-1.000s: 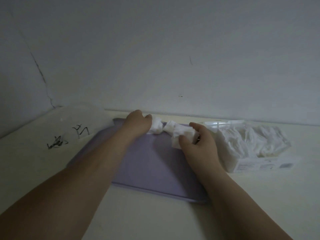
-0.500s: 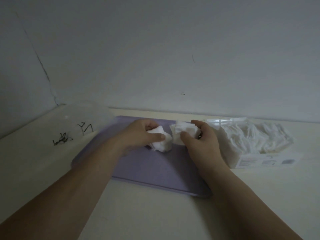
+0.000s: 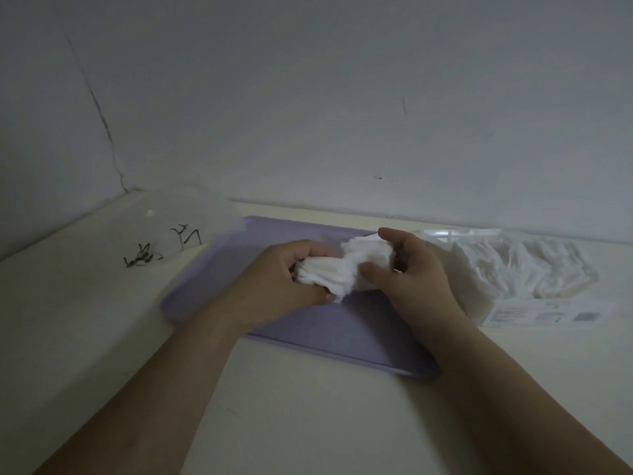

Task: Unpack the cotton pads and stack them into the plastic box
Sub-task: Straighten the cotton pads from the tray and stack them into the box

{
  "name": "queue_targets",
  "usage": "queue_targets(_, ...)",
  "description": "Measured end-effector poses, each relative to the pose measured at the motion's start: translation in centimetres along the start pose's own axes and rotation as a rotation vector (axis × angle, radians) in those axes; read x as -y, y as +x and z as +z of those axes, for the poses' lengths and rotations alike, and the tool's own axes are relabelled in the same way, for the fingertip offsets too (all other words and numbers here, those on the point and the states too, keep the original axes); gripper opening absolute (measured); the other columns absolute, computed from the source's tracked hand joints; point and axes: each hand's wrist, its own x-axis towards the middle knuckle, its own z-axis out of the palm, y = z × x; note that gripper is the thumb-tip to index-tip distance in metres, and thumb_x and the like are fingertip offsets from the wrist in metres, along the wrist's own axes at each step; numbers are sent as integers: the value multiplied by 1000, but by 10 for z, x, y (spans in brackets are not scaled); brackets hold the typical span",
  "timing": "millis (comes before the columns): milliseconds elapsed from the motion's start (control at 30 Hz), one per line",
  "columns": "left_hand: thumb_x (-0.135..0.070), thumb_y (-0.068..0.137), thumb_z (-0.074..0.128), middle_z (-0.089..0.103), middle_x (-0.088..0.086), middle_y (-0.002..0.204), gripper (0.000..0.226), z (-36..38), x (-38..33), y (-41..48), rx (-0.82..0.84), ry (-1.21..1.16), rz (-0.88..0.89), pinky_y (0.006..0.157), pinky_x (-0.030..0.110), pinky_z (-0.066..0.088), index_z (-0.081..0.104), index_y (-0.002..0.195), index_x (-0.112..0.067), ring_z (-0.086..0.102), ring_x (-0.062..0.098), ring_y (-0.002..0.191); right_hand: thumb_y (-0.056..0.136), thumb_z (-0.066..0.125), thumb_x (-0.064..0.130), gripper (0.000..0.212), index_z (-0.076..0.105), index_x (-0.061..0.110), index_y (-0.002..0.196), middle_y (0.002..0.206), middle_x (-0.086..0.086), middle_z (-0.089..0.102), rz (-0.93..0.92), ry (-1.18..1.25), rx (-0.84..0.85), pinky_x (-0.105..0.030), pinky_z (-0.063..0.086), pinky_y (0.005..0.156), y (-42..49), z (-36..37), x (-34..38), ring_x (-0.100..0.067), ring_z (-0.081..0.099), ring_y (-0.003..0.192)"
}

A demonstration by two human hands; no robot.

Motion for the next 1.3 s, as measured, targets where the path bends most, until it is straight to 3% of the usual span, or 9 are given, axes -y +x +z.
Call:
queue_targets(167,-13,68,82,75,4,92,36,-4,2,-1,74,37,1,71,24,51,72,102,-17,64,9,79,83,81,4,56,65,19,135,118,5,73,-20,-131,8,-32,56,102,2,-3,0,-11,70,105)
queue_targets(333,19,78,67,74,9,92,34,-1,1,-2,150,-36,22,66,25,55,69,100,-7,67,10,78,83,86,16,56,65,18,134,109,11,70,-37,-218,-9,-25,53,93,1,-6,1,-11,68,103)
queue_targets(433,11,76,64,75,11,112,38,2,5,-2,141,-4,39,72,48,61,68,98,-20,73,24,104,82,87,21,60,63,21,137,107,12,67,-34,-258,69,-5,46,77,-2,-4,4,-7,65,97)
queue_targets(533,11,71,65,69,-3,132,44,0,5,-1,125,-6,52,80,51,60,62,88,-29,65,11,124,81,87,19,60,62,23,136,103,21,64,-30,-245,122,-2,46,73,-4,-5,4,3,63,91)
queue_targets(667,15,73,68,71,10,116,47,-1,10,1,105,50,90,69,55,60,55,77,-30,69,40,99,81,86,17,54,65,23,130,99,21,65,-34,-241,97,-5,46,75,-4,-2,4,4,63,88)
queue_targets(800,18,74,76,70,-2,108,53,-2,10,1,108,20,63,72,32,57,56,74,-31,67,20,88,81,87,15,53,65,25,128,98,18,66,-35,-234,39,-21,50,85,-3,-2,1,-7,66,90)
queue_targets(967,-11,68,84,73,11,112,37,1,6,1,33,-53,56,92,57,58,62,88,-32,71,44,101,87,80,14,49,65,28,132,101,21,66,-35,-196,106,-11,51,81,-3,-3,2,3,66,91)
queue_targets(1133,-10,70,86,75,8,99,40,1,0,-2,28,-26,28,80,45,62,67,101,-28,73,28,88,91,80,21,33,72,34,120,103,15,71,-22,-157,106,-29,59,93,-1,-4,3,-10,73,94)
queue_targets(1300,7,75,82,76,10,93,39,5,-5,-4,37,56,19,77,37,62,73,101,-21,71,17,78,91,80,27,25,75,34,115,100,15,73,-7,-151,103,-24,58,85,0,-4,1,-5,72,87)
